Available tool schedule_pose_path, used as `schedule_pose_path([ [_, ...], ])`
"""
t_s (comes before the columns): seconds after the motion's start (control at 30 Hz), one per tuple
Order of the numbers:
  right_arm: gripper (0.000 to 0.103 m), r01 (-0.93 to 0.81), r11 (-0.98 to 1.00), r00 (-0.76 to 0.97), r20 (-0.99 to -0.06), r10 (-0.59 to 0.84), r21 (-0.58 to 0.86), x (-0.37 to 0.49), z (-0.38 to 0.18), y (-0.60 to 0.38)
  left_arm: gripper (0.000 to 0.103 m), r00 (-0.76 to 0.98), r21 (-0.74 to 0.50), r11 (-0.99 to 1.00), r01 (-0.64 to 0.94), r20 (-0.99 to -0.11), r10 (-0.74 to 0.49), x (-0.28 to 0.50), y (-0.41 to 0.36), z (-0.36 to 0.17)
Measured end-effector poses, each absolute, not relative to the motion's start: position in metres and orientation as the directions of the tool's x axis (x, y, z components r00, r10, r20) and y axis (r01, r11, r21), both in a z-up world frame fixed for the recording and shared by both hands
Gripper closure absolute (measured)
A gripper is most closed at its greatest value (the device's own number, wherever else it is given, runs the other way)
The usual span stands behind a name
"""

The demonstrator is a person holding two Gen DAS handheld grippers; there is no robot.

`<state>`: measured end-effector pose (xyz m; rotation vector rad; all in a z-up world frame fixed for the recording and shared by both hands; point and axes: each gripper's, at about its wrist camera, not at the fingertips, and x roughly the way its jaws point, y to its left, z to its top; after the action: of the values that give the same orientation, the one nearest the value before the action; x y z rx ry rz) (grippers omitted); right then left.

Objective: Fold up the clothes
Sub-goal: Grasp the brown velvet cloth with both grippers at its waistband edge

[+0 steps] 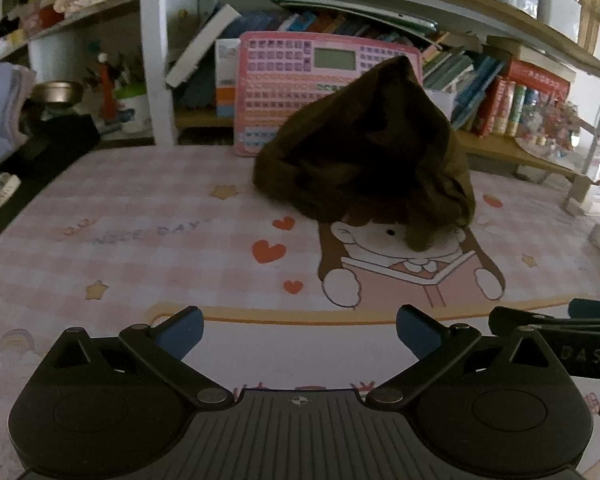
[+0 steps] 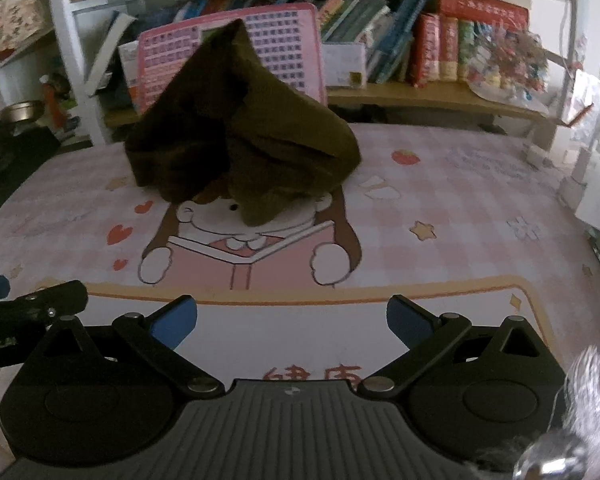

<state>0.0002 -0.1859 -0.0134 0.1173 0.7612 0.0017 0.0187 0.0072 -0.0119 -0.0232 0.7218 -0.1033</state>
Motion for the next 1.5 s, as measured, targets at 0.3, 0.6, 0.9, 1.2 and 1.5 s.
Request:
schedule_pose_path([
  [0.3,0.001,0.119,0.985,0.698,-0.716,0.006,0.124,-0.002,-0.026,-0.198,0.001,0.712,-0.154,0.962,0.227,-0.647,-0.272,0.066,-0.008,-0.008],
  [0.6,0.001,0.191,0.969,0.706,-0.708,-0.022,0.160,-0.011,-0.027,-0.219,0.013,0.625,-0.258,0.918,0.302,-0.673,-0.395,0.147,-0.060,-0.022],
  [0.9,0.001,0.215,0.953,0.720,-0.694,-0.006,0.215,-0.023,-0.023,-0.232,0.096,0.538,-0.403,0.872,0.277,-0.687,-0.488,0.177,-0.070,-0.035],
  [1.2,0.002,0.098,0.950,0.749,-0.650,0.125,0.296,-0.013,-0.017,-0.226,0.103,0.606,-0.611,0.703,0.363,-0.419,-0.677,0.115,-0.017,0.056],
  [1.5,0.002,-0.095,0.885,0.758,-0.544,0.361,0.455,-0.009,0.002,-0.219,0.103,0.596,-0.604,0.663,0.442,-0.355,-0.720,0.068,-0.035,0.087],
])
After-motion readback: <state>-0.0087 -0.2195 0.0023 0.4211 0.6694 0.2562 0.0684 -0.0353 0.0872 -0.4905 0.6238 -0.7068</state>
